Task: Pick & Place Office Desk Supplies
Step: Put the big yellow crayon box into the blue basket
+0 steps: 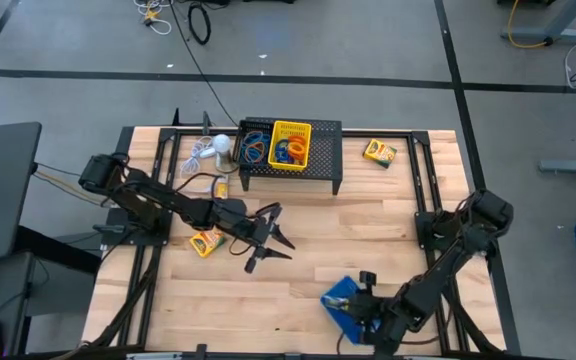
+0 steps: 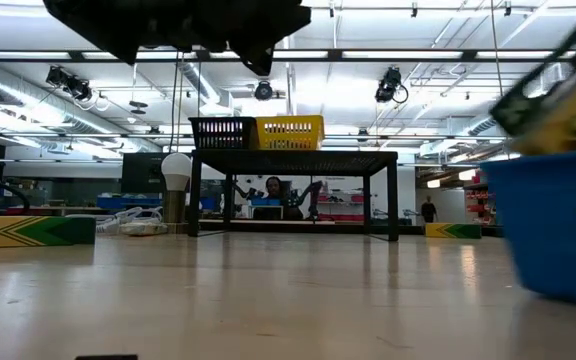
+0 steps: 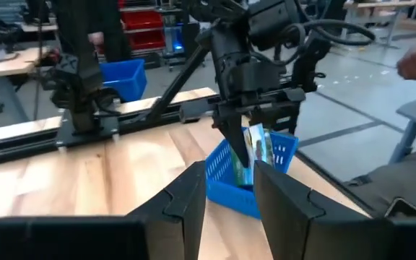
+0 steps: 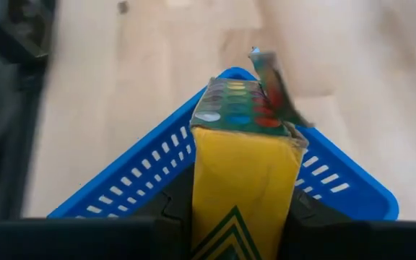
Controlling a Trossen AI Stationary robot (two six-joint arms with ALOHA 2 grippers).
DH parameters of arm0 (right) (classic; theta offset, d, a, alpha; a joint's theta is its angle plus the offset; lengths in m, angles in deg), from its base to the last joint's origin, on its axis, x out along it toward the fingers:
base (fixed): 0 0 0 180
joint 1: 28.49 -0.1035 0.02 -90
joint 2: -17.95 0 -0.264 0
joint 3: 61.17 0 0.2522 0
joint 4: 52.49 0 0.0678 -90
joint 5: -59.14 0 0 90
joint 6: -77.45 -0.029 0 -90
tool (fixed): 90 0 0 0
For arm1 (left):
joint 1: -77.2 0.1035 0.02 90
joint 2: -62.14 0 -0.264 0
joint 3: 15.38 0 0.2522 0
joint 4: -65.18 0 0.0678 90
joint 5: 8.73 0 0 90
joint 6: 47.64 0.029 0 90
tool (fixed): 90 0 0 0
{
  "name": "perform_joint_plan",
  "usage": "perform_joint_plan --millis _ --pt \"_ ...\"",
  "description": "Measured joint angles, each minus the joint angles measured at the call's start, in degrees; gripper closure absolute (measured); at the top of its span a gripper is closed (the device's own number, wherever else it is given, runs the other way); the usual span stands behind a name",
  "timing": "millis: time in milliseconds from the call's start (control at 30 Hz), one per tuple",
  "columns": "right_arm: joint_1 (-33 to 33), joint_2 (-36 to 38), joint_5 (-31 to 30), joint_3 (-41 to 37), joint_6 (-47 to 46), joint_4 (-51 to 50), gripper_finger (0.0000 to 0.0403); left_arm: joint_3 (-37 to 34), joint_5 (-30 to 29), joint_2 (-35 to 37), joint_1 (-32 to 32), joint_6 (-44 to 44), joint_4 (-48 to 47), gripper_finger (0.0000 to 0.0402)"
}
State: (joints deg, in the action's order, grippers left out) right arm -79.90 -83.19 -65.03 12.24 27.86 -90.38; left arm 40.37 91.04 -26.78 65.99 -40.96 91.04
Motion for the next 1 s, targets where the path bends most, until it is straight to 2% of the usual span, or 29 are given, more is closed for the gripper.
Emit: perform_joint_plan --millis 100,167,300,433,567,867,1000 --pt "2.1 -0.1 -2.0 -0.6 2.3 0.7 0.0301 0.0 -1.6 1.7 0.0 0.9 -1.7 0.0277" --pt "4.0 0.0 -3.4 -2.9 4.7 5.2 0.0301 0.0 -2.4 2.7 -0.1 1.1 -1.9 0.0277" --pt "8.8 0.1 -4.1 -10.3 11.4 22.5 0.0301 0.0 -5.1 4.9 -0.1 1.4 -2.6 0.0277" --pt "13.4 -0.1 -3.2 -17.8 22.2 42.4 0.0301 0.0 -8.8 7.4 -0.2 4.3 -5.7 0.0277" --pt "19.0 -0.1 2.6 -21.7 30.5 53.2 0.0301 0.0 -12.5 11.9 -0.2 8.0 -12.3 0.0277" --pt "30.9 -0.3 14.1 -22.8 43.4 59.7 0.0301 0.0 -21.8 24.2 0.0 12.9 -28.8 0.0277" --pt "35.0 -0.3 19.0 -22.8 46.7 61.2 0.0301 0.0 -27.9 29.7 0.0 14.7 -35.9 0.0277"
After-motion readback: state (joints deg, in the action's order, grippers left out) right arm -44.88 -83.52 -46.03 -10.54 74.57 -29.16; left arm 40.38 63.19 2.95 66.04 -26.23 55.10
